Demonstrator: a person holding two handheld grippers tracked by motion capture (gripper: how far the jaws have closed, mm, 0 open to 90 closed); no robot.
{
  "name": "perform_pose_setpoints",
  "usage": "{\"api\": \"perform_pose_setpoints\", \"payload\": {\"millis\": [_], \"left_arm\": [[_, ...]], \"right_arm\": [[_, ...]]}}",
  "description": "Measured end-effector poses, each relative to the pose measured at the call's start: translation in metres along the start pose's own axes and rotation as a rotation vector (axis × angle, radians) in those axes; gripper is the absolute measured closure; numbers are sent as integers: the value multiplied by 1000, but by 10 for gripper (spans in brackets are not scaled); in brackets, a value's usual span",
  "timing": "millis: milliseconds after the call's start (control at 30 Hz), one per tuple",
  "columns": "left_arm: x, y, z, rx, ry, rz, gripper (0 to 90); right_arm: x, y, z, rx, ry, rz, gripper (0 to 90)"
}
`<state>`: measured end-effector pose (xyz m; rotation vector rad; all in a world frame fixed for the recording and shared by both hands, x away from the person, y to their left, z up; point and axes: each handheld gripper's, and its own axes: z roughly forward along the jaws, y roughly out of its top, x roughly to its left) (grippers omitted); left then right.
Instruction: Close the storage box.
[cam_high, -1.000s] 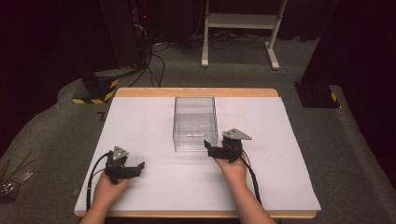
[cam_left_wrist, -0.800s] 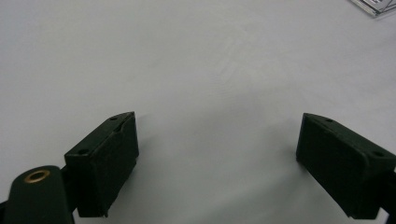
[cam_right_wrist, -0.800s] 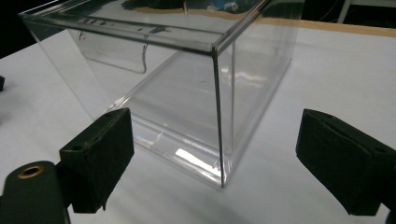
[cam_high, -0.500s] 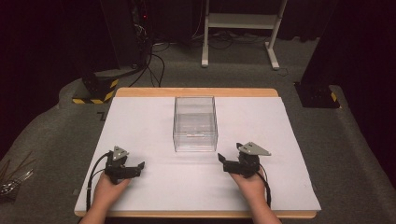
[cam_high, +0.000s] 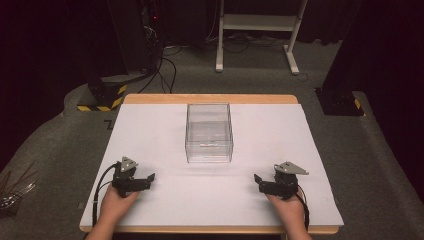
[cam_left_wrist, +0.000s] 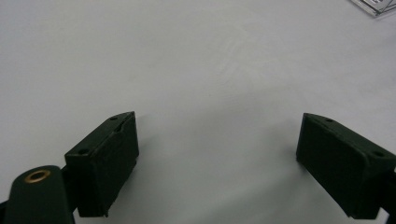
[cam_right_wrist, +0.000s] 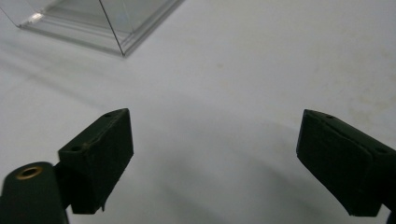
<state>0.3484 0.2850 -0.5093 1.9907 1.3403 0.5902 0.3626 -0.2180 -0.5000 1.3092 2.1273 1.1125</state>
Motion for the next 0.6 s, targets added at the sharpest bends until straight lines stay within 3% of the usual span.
{"api": "perform_pose_setpoints", "payload": {"millis": [67, 233, 600], "left_arm": [[0, 0, 0, 0, 0, 0, 130], [0, 0, 0, 0, 0, 0, 130], [0, 0, 0, 0, -1, 0, 130]], "right_arm": [[1, 1, 3, 29, -6, 1, 128], [11, 4, 13, 135, -62, -75, 143], [11, 3, 13, 131, -64, -77, 139]]}}
